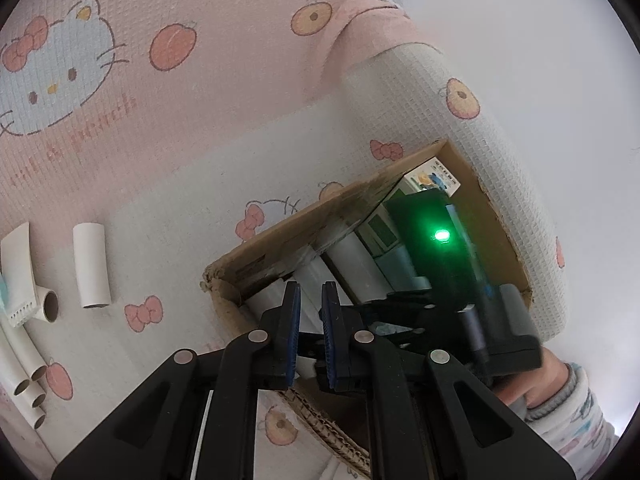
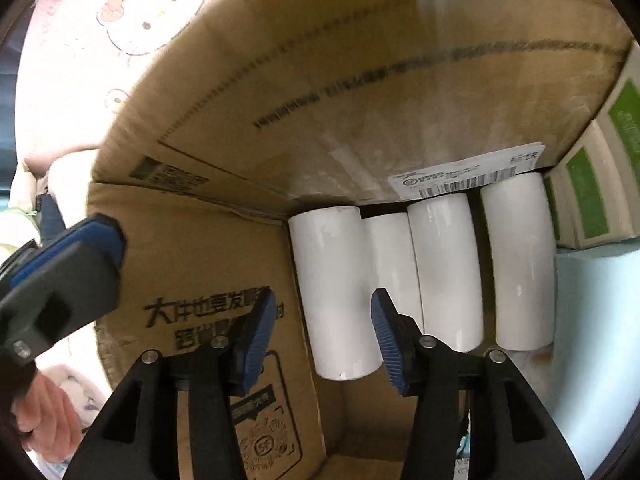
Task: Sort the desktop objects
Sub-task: 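Lower the tube into the cardboard box and open the right gripper, then withdraw the right gripper from the box back toward the tubes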
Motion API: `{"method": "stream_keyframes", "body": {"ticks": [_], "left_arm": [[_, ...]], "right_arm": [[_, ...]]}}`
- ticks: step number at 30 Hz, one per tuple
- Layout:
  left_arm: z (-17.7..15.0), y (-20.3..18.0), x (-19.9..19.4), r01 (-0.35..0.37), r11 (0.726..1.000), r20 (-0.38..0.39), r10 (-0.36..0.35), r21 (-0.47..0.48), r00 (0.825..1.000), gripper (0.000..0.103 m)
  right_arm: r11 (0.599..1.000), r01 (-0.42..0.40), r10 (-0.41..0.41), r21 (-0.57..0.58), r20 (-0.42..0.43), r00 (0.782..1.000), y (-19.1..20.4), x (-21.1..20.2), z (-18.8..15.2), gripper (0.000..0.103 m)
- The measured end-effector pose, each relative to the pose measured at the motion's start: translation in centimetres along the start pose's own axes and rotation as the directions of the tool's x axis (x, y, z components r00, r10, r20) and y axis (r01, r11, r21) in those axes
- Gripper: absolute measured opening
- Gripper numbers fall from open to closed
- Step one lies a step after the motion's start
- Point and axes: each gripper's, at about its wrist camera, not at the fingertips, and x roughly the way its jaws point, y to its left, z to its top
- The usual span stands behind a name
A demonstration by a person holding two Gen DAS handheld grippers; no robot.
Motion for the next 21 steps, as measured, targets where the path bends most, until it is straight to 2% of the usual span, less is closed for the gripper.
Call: {"method": "stream_keyframes", "body": {"ticks": [5, 8, 10, 12, 14, 16, 17, 21], "left_arm": [[-0.2, -0.4, -0.7, -0.035, 0.999, 0.035, 0.034, 0.008, 0.999, 0.017], [-0.6, -0.7, -1.1, -0.054, 0.998, 0.051, 0.054, 0.01, 0.997, 0.03], [-0.9, -0.9, -1.4, -0.053, 0.999, 0.055, 0.053, 0.011, 0.997, 0.048], [-1.4, -1.1, -1.7, -0.052, 0.999, 0.065, 0.051, 0.009, 0.997, 0.054], [-2.0, -1.0, -2.2, -0.043, 0.999, 0.085, 0.043, 0.002, 0.995, 0.055], [-2.4, -0.8, -2.7, -0.028, 1.0, 0.102, 0.03, -0.012, 0.994, 0.055], [-2.7, -0.6, -3.0, -0.013, 1.0, 0.115, 0.016, -0.023, 0.993, 0.055], [-3.8, 0.0, -4.4, 0.023, 0.998, 0.179, -0.012, -0.061, 0.984, 0.055]], "right_arm": [[1.0, 0.001, 0.0, -0.013, 0.094, 0.996, 0.4, -3.6, -1.5, 0.047], [1.0, 0.016, -0.012, -0.022, 0.149, 0.989, 0.8, -5.5, -2.5, 0.047], [0.999, 0.04, -0.034, -0.028, 0.194, 0.98, 1.1, -6.7, -3.4, 0.048], [0.996, 0.071, -0.059, -0.047, 0.23, 0.971, 1.7, -7.5, -4.2, 0.05], [0.992, 0.113, -0.094, -0.061, 0.256, 0.962, 2.9, -7.5, -5.0, 0.051], [0.984, 0.166, -0.139, -0.064, 0.304, 0.942, 2.0, -8.1, -7.2, 0.051], [0.981, 0.185, -0.156, -0.059, 0.326, 0.933, 2.5, -8.1, -6.1, 0.051], [0.968, 0.246, -0.202, -0.051, 0.423, 0.884, 3.6, -9.2, -7.1, 0.052]]}}
